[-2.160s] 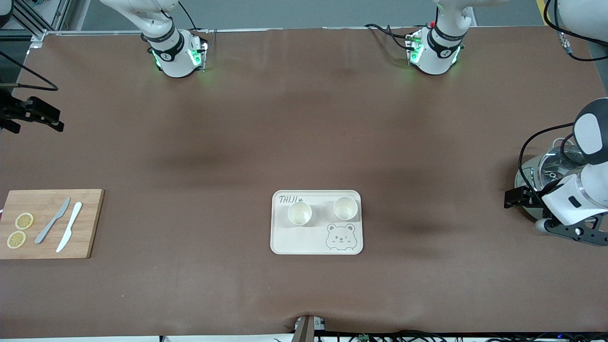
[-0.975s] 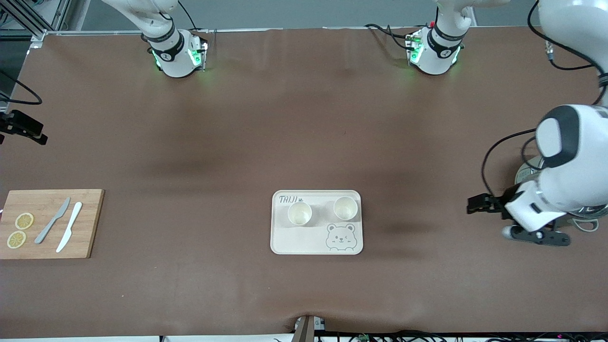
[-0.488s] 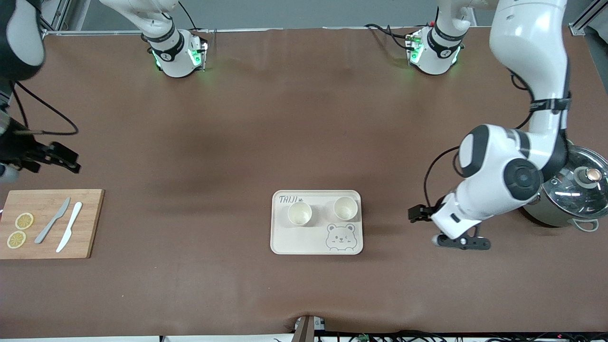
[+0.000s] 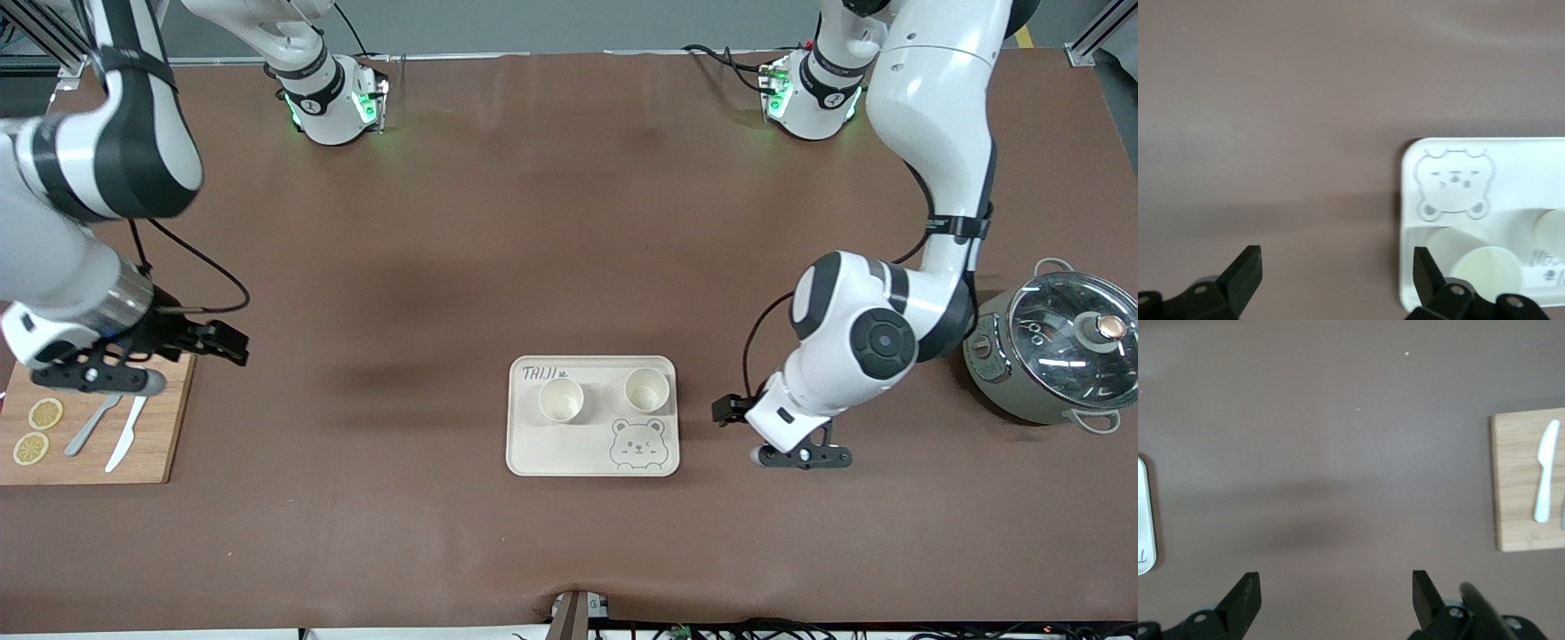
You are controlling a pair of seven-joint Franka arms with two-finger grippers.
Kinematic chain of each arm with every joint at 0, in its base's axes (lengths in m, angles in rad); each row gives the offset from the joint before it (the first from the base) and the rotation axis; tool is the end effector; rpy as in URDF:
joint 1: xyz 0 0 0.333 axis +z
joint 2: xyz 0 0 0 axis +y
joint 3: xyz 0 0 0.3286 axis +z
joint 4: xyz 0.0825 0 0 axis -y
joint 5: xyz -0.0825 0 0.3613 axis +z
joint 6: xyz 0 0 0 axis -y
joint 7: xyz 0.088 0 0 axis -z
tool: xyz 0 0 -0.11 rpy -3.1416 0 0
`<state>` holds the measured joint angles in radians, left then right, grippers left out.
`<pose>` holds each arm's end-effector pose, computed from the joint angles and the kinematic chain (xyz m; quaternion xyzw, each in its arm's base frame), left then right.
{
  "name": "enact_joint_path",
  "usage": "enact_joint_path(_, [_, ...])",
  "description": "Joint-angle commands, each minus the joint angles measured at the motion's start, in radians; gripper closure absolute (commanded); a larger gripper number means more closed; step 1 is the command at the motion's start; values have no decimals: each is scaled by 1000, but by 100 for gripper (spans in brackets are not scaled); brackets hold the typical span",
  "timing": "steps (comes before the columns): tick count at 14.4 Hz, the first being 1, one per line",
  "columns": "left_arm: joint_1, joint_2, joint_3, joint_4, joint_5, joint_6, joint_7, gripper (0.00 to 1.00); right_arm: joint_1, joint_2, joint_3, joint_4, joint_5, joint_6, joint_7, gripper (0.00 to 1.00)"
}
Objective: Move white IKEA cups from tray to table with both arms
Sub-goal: 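Lower the left gripper around one cup while the right gripper lowers around the other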
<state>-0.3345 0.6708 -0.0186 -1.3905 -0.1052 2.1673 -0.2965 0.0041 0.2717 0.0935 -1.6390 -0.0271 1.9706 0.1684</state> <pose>0.6805 -0.2522 0.3419 0.9973 0.0013 0.0340 0.0649 0.6278 0.0538 0.4808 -0.9990 0.0326 -0.0303 0.0039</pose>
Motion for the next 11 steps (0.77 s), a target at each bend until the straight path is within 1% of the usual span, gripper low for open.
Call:
enact_joint_path(1, [-58,15,15,10,2,38,-55,0,103,44,-3,18,-1,-2,48,0])
enact_joint_path(2, [-66,15,14,10,13,40,-58,0,182,46,-8,22,-17,13,178,0])
enact_joint_path(3, [-70,15,14,8,15,40,-59,0,227,49,-6,28,-25,28,318,0])
enact_joint_path(4, [-80,16,14,8,15,40,-69,0,264,63,-5,37,-21,60,377,0])
enact_joint_path(7, [-93,41,14,-1,16,42,-108,0,338,104,-5,41,-10,117,413,0])
enact_joint_path(9, [-106,61,14,-5,16,42,-124,0,369,122,-3,44,-5,125,503,0])
enact_joint_path(11, [-127,62,14,-16,16,42,-162,0,411,156,-3,57,13,178,532,0])
